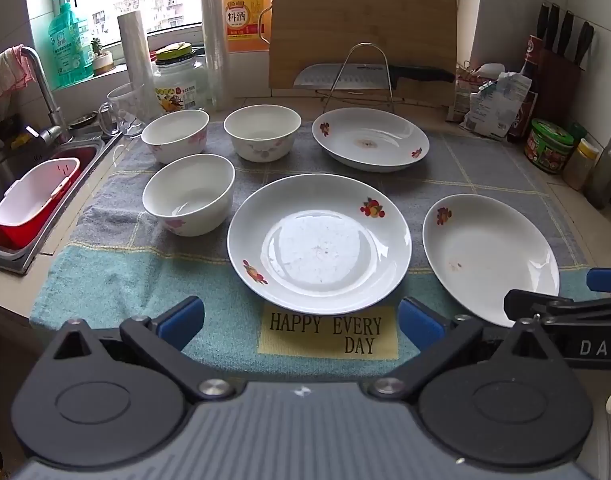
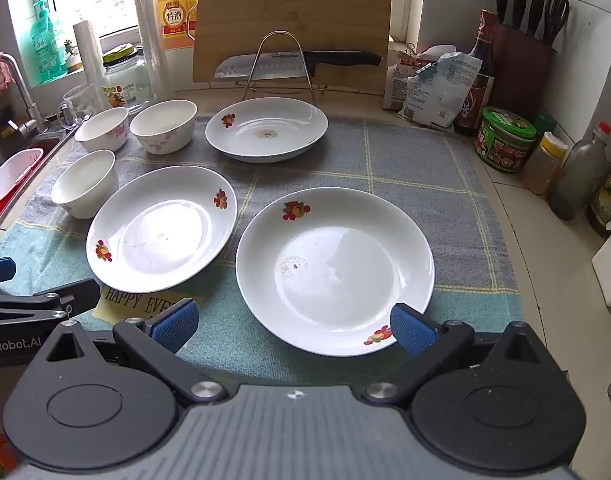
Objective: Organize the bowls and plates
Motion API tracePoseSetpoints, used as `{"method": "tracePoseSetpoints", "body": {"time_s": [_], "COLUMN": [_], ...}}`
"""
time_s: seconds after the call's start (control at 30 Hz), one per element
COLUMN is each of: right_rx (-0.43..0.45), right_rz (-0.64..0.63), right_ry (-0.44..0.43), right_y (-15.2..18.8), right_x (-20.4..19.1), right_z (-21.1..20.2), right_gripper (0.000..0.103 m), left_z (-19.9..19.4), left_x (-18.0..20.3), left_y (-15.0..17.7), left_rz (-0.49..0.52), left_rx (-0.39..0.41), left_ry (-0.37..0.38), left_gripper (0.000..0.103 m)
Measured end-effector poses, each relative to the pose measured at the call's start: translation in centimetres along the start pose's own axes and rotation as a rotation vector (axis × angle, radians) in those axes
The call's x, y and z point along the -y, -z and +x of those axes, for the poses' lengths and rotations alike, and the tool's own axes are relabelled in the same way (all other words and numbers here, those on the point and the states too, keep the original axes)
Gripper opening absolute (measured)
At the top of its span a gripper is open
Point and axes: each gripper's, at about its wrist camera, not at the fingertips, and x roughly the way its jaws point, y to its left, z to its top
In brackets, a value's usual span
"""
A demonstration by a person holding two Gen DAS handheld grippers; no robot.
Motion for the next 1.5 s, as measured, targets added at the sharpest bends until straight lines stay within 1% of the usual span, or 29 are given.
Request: {"method": "tracePoseSetpoints", "body": {"time_s": [0.23, 0.27, 1.5], "right_rx": [-0.01, -0.01, 0.009], "right_rz": [0.0, 0.001, -0.003], "right_ry": [-0.002, -0.003, 0.0], "right_y": [0.07, -0.11, -0.22], "right_x": [0.02, 0.04, 0.26], "right_z": [0.0, 0.02, -0.6], "right_gripper": [0.103, 0.103, 0.103], "left_z": [-0.25, -0.25, -0.7], "left_x": [-0.35, 0.05, 0.58], "left_y": [-0.14, -0.14, -0.16], "left_rz": [0.0, 0.007, 0.009], "left_rx": [-0.006, 0.0, 0.008], "left_ry": [-0.002, -0.011, -0.015], "left_gripper": [0.102, 0.102, 0.102]}}
